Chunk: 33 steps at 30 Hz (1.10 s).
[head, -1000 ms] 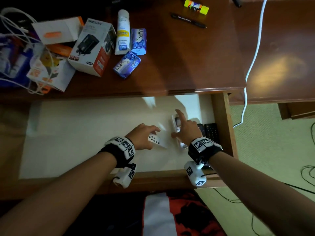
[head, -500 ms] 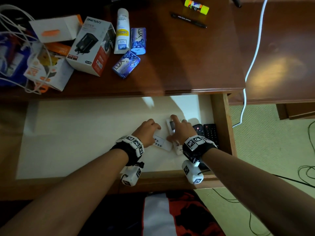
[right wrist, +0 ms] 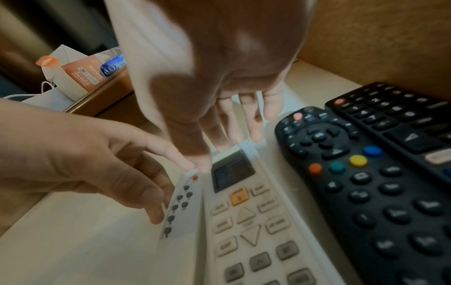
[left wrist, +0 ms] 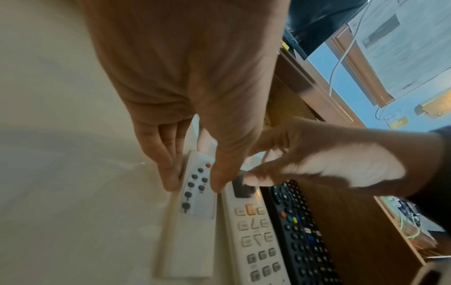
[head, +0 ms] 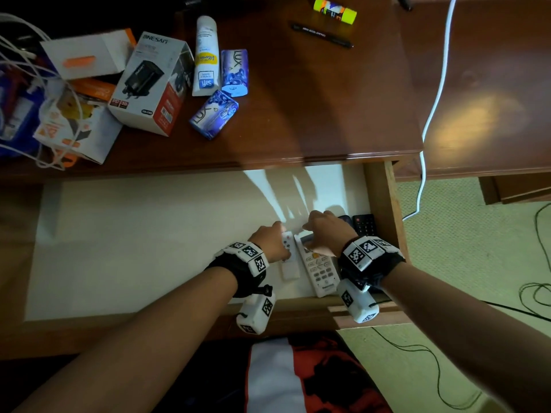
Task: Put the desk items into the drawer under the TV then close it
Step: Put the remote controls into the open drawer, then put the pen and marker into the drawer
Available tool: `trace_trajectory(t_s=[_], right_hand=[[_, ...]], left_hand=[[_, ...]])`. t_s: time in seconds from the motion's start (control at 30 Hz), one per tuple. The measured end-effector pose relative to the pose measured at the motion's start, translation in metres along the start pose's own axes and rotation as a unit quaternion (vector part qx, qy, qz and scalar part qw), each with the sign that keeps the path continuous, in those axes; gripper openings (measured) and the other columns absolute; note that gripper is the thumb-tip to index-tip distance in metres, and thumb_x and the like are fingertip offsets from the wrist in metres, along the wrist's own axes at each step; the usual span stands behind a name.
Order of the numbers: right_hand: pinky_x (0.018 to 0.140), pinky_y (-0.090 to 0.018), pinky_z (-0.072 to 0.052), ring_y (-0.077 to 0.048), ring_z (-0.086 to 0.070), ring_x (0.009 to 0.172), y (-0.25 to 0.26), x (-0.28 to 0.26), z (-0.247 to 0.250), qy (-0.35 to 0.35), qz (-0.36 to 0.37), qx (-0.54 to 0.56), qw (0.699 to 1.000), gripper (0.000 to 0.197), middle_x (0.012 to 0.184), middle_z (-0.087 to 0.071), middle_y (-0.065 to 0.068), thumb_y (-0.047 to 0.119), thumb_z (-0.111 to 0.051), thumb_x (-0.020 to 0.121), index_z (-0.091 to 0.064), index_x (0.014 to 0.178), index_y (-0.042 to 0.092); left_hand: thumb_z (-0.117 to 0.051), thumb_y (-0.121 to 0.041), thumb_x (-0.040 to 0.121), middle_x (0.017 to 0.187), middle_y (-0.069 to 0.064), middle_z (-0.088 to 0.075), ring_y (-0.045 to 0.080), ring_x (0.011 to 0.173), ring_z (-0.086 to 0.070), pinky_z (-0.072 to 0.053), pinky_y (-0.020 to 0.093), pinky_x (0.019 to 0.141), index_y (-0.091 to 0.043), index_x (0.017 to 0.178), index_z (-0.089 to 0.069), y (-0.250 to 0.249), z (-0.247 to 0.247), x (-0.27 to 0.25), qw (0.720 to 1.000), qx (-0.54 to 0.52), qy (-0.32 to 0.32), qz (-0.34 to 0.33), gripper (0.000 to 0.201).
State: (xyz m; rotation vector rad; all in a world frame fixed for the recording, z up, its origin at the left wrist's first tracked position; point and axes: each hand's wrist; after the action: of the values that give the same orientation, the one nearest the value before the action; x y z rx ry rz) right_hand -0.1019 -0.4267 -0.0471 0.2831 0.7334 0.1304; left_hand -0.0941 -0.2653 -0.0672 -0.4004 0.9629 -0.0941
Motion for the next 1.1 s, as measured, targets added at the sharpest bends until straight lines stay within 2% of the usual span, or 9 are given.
trace_trajectory(t_s=[0.13, 0.27, 0.43, 0.53, 0.6, 0.7, 0.87, 1.0, 1.1], right_hand=[[0.094, -0.039, -0.045, -0.024, -0.042, 0.118, -0.009, -0.005, 0.001, 0.003, -0.002, -0.020, 1.000, 0.035, 0.124, -0.051, -0.003, 0.025, -0.055, 0.087, -0.059, 0.119, 0.012], [0.096, -0.041, -0.043, -0.025, -0.041, 0.120, -0.013, -0.008, 0.005, 0.007, -0.003, -0.041, 0.999, 0.035, 0.121, -0.052, -0.003, 0.026, -0.054, 0.087, -0.061, 0.118, 0.012], [0.093, -0.036, -0.042, -0.026, -0.044, 0.115, -0.009, -0.010, 0.010, -0.017, -0.008, -0.079, 0.997, 0.022, 0.107, -0.060, -0.007, 0.023, -0.052, 0.086, -0.065, 0.095, 0.006], [0.094, -0.037, -0.042, -0.026, -0.047, 0.116, -0.004, -0.010, 0.011, -0.024, -0.007, -0.064, 0.998, 0.027, 0.111, -0.060, -0.008, 0.021, -0.052, 0.087, -0.065, 0.104, 0.005], [0.093, -0.037, -0.044, -0.028, -0.052, 0.114, -0.002, -0.012, 0.011, -0.023, -0.005, -0.041, 0.999, 0.031, 0.118, -0.059, -0.009, 0.016, -0.052, 0.086, -0.063, 0.113, 0.008], [0.086, -0.037, -0.049, -0.030, -0.058, 0.106, -0.002, -0.012, 0.011, -0.016, -0.017, -0.017, 1.000, 0.031, 0.118, -0.060, -0.010, 0.015, -0.054, 0.084, -0.064, 0.112, 0.008], [0.087, -0.037, -0.052, -0.030, -0.061, 0.105, -0.005, -0.008, 0.017, 0.002, -0.040, -0.012, 0.999, 0.031, 0.115, -0.063, -0.011, 0.025, -0.055, 0.085, -0.066, 0.110, 0.012], [0.094, -0.039, -0.049, -0.028, -0.054, 0.116, -0.013, -0.006, 0.024, 0.035, -0.030, -0.003, 0.999, 0.038, 0.126, -0.056, -0.010, 0.036, -0.054, 0.089, -0.060, 0.121, 0.018], [0.093, -0.038, -0.048, -0.025, -0.054, 0.115, -0.019, -0.002, 0.034, 0.031, -0.008, 0.022, 0.999, 0.039, 0.127, -0.057, -0.006, 0.039, -0.055, 0.089, -0.058, 0.125, 0.023]], left_hand=[[-0.074, -0.029, 0.077, 0.126, 0.011, -0.060, 0.022, 0.105, -0.062, -0.052, 0.033, 0.089, -0.012, 0.138, -0.042, -0.009, -0.005, -0.005, 0.997, -0.024, 0.064, -0.021, 0.071], [-0.075, -0.032, 0.076, 0.117, 0.005, -0.065, 0.018, 0.097, -0.065, -0.053, 0.035, 0.087, -0.015, 0.120, -0.052, -0.012, -0.006, -0.010, 0.992, -0.012, 0.119, -0.048, 0.052], [-0.071, -0.039, 0.080, 0.124, 0.004, -0.062, 0.020, 0.104, -0.062, -0.048, 0.038, 0.095, -0.016, 0.133, -0.045, -0.017, -0.002, -0.014, 0.981, 0.040, 0.178, -0.067, 0.063], [-0.068, -0.039, 0.083, 0.121, 0.004, -0.063, 0.022, 0.109, -0.060, -0.046, 0.037, 0.097, -0.016, 0.132, -0.045, -0.021, -0.001, -0.017, 0.977, 0.047, 0.195, -0.069, 0.059], [-0.066, -0.040, 0.084, 0.128, 0.004, -0.060, 0.022, 0.115, -0.056, -0.043, 0.035, 0.100, -0.017, 0.138, -0.039, -0.022, 0.000, -0.018, 0.977, 0.049, 0.197, -0.067, 0.065], [-0.064, -0.042, 0.086, 0.132, 0.004, -0.057, 0.021, 0.119, -0.053, -0.040, 0.029, 0.097, -0.019, 0.146, -0.028, -0.023, -0.002, -0.019, 0.977, 0.042, 0.198, -0.064, 0.074], [-0.064, -0.046, 0.085, 0.137, 0.001, -0.055, 0.020, 0.123, -0.051, -0.037, 0.036, 0.107, -0.022, 0.152, -0.012, -0.016, -0.006, -0.016, 0.978, 0.009, 0.203, -0.036, 0.088], [-0.061, -0.044, 0.087, 0.130, 0.001, -0.059, 0.018, 0.114, -0.056, -0.041, 0.034, 0.104, -0.023, 0.148, -0.025, -0.010, -0.001, -0.016, 0.983, -0.014, 0.178, -0.034, 0.074], [-0.058, -0.040, 0.091, 0.129, 0.002, -0.059, 0.019, 0.113, -0.056, -0.043, 0.029, 0.097, -0.022, 0.137, -0.046, -0.007, 0.010, -0.020, 0.995, -0.028, 0.089, -0.038, 0.051]])
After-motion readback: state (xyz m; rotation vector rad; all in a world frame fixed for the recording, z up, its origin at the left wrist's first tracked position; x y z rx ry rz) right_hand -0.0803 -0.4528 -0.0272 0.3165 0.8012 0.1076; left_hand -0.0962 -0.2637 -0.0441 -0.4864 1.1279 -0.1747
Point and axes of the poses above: each hand's wrist, its own x-axis towards the middle knuckle, its own z-axis out of the back of the hand, y = z × x
